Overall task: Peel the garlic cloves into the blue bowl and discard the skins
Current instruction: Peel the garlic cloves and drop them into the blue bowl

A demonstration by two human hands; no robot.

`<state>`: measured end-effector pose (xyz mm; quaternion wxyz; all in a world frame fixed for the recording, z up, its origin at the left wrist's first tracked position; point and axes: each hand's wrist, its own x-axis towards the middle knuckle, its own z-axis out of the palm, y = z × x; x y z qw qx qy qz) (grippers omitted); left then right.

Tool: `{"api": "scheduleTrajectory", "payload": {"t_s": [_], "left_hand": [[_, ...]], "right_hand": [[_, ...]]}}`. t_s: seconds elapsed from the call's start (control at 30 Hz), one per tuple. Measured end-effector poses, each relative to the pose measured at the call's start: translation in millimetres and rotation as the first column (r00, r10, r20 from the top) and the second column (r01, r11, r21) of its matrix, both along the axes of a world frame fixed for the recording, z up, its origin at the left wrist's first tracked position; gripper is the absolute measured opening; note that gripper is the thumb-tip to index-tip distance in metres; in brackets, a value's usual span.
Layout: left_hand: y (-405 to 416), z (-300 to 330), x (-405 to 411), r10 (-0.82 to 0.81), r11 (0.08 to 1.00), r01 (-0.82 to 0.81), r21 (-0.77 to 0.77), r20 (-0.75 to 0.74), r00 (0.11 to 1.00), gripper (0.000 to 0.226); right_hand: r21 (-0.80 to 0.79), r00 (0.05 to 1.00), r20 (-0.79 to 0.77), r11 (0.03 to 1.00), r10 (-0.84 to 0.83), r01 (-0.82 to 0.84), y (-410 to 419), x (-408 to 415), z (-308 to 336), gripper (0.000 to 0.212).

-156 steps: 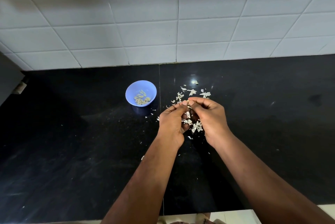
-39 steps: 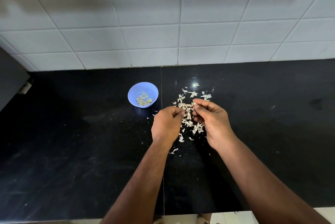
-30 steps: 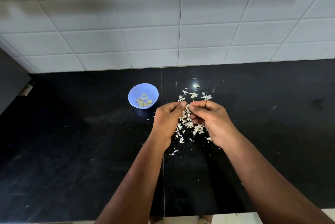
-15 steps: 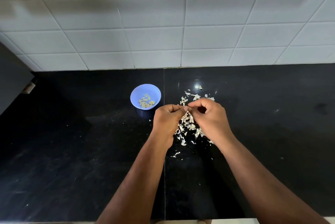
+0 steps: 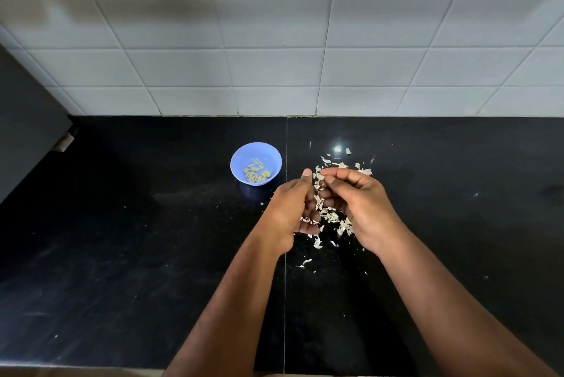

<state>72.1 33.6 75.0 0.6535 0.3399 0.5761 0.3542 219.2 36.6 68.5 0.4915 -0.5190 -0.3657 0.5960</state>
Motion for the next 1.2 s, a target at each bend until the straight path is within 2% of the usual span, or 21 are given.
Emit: {"api": "scheduleTrajectory", "payload": {"t_s": [0.13, 0.23, 0.5, 0.6, 0.8, 0.93, 1.07, 1.2], "left_hand": [[-3.4, -2.5, 3.8, 0.05, 0.987, -0.057, 0.148, 0.052, 0.997, 0.019], [-3.7, -2.6, 4.2, 0.111, 0.977, -0.12, 0.174, 0.062, 0.992, 0.012], [-7.6, 0.8, 3.1, 0.154, 0.959, -0.168, 0.227, 0.076, 0.985, 0.009], [-7.7, 2.3, 1.9, 0.177, 0.961, -0.197, 0.193, 0.115, 0.977, 0.009], [-8.3, 1.3, -1.2, 0.211, 0.968, -0.233, 0.092, 0.203, 0.956, 0.011], [-8.8, 0.2, 0.5, 0.257, 0.96, -0.277, 0.036, 0.272, 0.927, 0.012], [-11.8, -2.2, 6.8, 0.289, 0.95, -0.305, 0.064, 0.18, 0.94, 0.009], [-12.6, -5.5, 8.3, 0.213, 0.972, -0.215, 0.096, 0.031, 0.977, 0.013]], "right_hand": [[-0.006, 0.999, 0.051, 1.0, 0.012, -0.012, 1.0, -0.4, 4.7, 0.016], [0.009, 0.993, 0.119, 1.0, 0.003, -0.004, -0.2, -1.4, 5.4, 0.016], [-0.075, 0.995, -0.102, 0.997, 0.006, -0.014, -1.0, -3.7, 3.9, 0.018], [-0.092, 0.983, -0.183, 0.995, 0.006, -0.024, -0.9, -7.3, 3.6, 0.023], [-0.053, 0.986, -0.164, 0.999, -0.001, -0.008, -2.7, -13.4, 4.2, 0.019], [-0.079, 0.968, -0.249, 0.997, -0.014, -0.006, -4.5, -17.9, 4.6, 0.016], [-0.111, 0.975, -0.223, 0.994, -0.013, -0.012, -5.8, -21.0, -0.4, 0.015], [-0.151, 0.989, -0.133, 0.985, 0.062, -0.082, -3.1, -19.3, -1.8, 0.008]]}}
